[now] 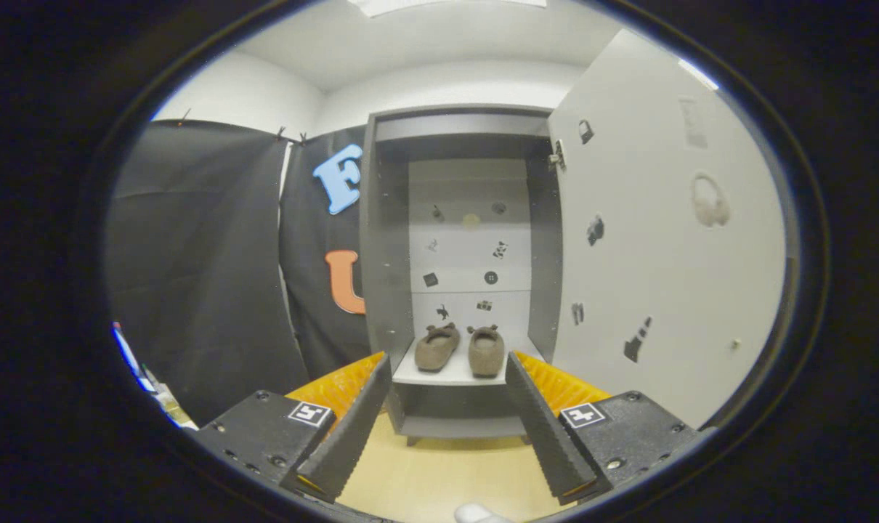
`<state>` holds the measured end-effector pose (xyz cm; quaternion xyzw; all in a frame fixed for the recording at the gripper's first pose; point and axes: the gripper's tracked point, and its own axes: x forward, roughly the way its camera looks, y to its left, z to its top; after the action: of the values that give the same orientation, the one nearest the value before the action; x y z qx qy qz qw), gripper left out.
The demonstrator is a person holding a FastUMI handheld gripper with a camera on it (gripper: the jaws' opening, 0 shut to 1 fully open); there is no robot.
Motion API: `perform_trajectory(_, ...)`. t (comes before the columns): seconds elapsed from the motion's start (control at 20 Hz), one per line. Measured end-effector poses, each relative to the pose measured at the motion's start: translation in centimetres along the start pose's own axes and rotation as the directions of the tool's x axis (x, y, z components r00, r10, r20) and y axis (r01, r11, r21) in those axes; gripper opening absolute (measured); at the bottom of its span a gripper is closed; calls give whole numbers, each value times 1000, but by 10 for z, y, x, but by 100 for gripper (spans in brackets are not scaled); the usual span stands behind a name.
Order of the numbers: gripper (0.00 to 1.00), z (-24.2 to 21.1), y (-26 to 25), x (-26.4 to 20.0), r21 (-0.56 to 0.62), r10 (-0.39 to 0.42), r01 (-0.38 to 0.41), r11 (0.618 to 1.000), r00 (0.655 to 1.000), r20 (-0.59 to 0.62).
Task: Open the shoe cabinet door, grab the shoes and put them into the shoe cabinet, then close the shoe cabinet door.
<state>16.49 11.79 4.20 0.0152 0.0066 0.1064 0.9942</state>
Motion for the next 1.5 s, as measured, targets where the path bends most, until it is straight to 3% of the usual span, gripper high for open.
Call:
perform_trajectory(0.35, 100, -6, -55, -113, -54, -62, 62, 997, 998, -10)
perform_trajectory(0.55, 100, -5, -126, -153, -19, -144, 144, 989, 990, -12)
perform_trajectory(0.75, 100, -3, -214, -164, 1, -244, 244, 970, 970, -9)
perform_trajectory(0.9, 100, -4, -260, -155, 7, -251, 251, 968, 968, -26)
perform_trajectory(1.1, 100, -4, -302, -127, 11, -216, 217, 976, 976, -39)
perform_trajectory(1.5, 100, -1, -298, -74, -4, -29, 29, 1000, 999, -36)
